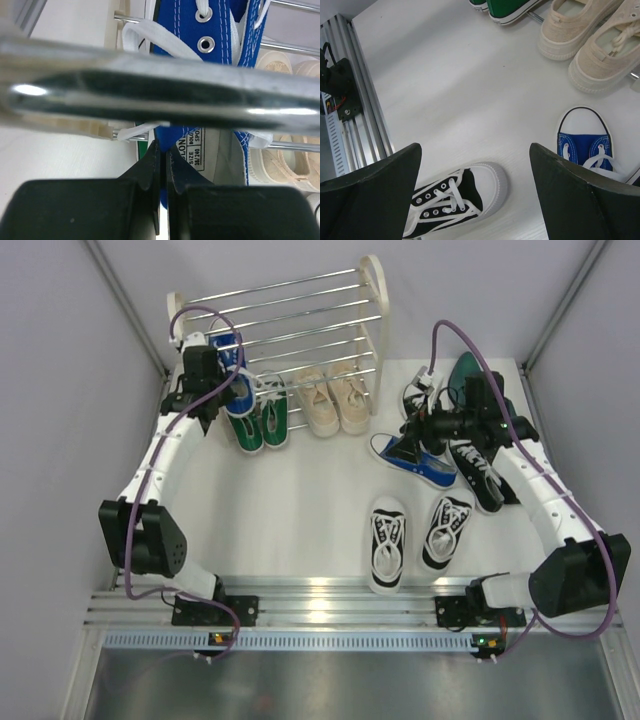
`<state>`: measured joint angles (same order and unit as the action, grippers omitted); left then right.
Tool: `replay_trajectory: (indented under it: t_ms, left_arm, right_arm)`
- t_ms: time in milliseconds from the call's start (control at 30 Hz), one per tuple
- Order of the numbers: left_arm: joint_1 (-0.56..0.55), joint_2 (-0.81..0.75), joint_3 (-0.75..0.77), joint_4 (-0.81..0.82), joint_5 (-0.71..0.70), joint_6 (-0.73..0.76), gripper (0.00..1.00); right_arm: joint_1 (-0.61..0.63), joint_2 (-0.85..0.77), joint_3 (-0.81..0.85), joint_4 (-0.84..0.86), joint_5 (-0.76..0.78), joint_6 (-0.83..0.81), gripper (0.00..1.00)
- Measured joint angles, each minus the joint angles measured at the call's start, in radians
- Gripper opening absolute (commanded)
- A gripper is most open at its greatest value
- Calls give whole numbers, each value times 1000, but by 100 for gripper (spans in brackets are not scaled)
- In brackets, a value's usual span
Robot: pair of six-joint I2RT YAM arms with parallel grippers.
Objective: Place and organize the shoes onto the shoe shelf
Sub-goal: Place the shoe at the shoe shelf.
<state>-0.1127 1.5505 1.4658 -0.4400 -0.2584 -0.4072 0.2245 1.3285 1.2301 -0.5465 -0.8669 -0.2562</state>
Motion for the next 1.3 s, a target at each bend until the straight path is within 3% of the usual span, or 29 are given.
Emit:
replay_trajectory:
  t_ms: [633, 833, 1133, 1300]
  left_arm:
    - [15, 50, 55, 15, -16, 13, 1]
    - [16, 53, 55, 25, -15, 10, 23]
    - [18, 54, 57, 66, -11, -22, 40]
    - [21, 49, 57, 74, 0, -35, 58]
  right_arm:
    - [-7, -18, -14, 0, 1, 0, 89]
    - [-13, -23, -26, 1, 1, -1, 89]
    - [-14, -24, -26, 1, 1, -1, 89]
    - [-14, -25, -26, 0, 1, -4, 89]
